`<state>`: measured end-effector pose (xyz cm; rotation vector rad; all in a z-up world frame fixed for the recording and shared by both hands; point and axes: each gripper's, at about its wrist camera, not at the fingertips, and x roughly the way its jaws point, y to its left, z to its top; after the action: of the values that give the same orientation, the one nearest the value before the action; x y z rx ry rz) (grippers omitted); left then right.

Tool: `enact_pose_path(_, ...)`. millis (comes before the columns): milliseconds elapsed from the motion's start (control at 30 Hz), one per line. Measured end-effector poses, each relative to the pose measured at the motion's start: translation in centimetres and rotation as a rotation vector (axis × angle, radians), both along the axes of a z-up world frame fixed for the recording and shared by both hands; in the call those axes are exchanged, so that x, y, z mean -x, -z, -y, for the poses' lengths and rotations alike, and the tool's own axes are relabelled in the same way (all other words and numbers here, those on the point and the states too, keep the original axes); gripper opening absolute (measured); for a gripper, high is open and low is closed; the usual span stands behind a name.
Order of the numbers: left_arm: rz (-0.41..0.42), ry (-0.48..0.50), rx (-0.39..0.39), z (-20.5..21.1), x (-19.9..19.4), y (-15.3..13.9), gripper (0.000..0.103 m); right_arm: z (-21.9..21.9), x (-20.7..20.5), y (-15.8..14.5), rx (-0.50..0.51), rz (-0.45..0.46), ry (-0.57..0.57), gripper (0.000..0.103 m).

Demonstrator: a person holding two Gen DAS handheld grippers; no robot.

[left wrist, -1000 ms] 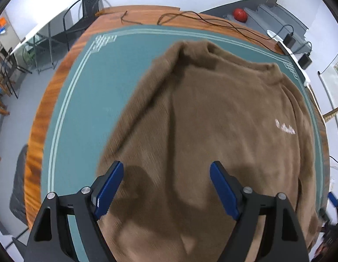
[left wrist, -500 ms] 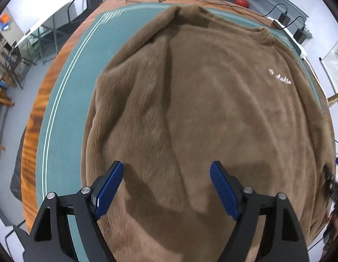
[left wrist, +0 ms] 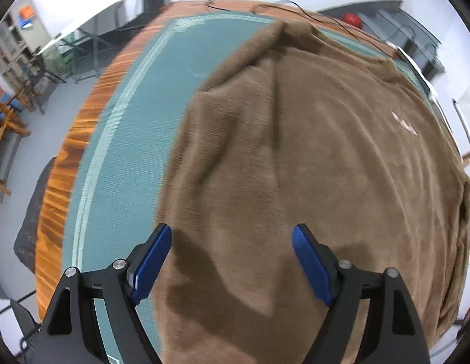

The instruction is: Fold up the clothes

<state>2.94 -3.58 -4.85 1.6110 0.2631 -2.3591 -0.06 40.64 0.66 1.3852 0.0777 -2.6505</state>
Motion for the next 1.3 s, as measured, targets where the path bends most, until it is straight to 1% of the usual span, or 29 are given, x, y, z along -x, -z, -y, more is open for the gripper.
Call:
enact_pose_path(67, -0.006, -0.035, 0.007, 1.5, -0.6, 0.1, 0.085, 3.0, -1.5, 0.7, 0.080, 0.040, -0.091, 0.085)
enact_pose_path(100, -0.002, -0.054, 0.011, 2.3, -1.0, 0.3, 0.085, 4.4, -1.9, 1.2, 0.103, 0.064, -0.123, 0.085)
enact_pose_path(233, 0.026, -0.108, 0.032, 4.4, -1.9, 1.2, 0.085, 7.6, -2.4, 4.0, 0.113, 0.150, -0.175, 0.085)
enact_pose_path(333, 0.036, -0.138, 0.027, 5.6, -3.2, 2.1, 0.085, 8.0, -2.5, 5.6, 0.063, 0.185, -0.166, 0.085)
enact_pose_path(400, 0.039, -0.143, 0.021, 5.9, -3.7, 2.6, 0.085, 7.3, -2.1, 6.3, 0.008, 0.189, -0.141, 0.085)
enact_pose_path(500, 0.048, -0.138, 0.003, 6.0, -4.2, 3.6, 0.085, 6.0, -2.2, 6.2, 0.021, 0.188, -0.119, 0.085)
enact_pose_path(567, 0.052, -0.133, -0.005, 5.8, -4.4, 4.1, 0.085, 5.6, -2.5, 6.2, -0.002, 0.190, -0.110, 0.085)
enact_pose_path(667, 0.045, -0.133, -0.004, 5.7, -4.9, 4.4, 0.087, 4.9, -3.3, 6.1, -0.078, 0.174, -0.117, 0.085)
enact_pose_path(700, 0.041, -0.135, -0.003, 5.7, -5.0, 4.4, 0.088, 4.4, -3.5, 6.0, -0.081, 0.168, -0.120, 0.085)
enact_pose_path(767, 0.037, -0.142, -0.016, 5.8, -5.4, 4.3, 0.088, 3.6, -3.7, 5.5, -0.076, 0.161, -0.108, 0.085)
enact_pose_path(867, 0.028, -0.154, -0.024, 6.1, -6.2, 4.1, 0.088, 2.2, -4.3, 4.2, -0.035, 0.143, -0.089, 0.085)
enact_pose_path(933, 0.025, -0.160, -0.015, 6.3, -6.9, 3.9, 0.088, 1.1, -4.9, 3.5, -0.053, 0.124, -0.045, 0.085)
enact_pose_path(1000, 0.035, -0.171, -0.007, 6.6, -7.7, 4.0, 0.088, -0.7, -5.9, 2.8, -0.028, 0.115, -0.010, 0.085)
enact_pose_path(1067, 0.050, -0.183, -0.003, 7.0, -8.3, 4.3, 0.088, -2.1, -7.1, 2.6, -0.035, 0.122, 0.025, 0.085)
enact_pose_path(1167, 0.059, -0.197, -0.003, 7.0, -9.0, 4.4, 0.088, -4.1, -7.8, 3.5, -0.071, 0.155, 0.081, 0.085)
enact_pose_path(1300, 0.057, -0.196, -0.029, 6.4, -9.6, 4.0, 0.088, -6.6, -10.2, 5.0, -0.026, 0.207, 0.142, 0.085)
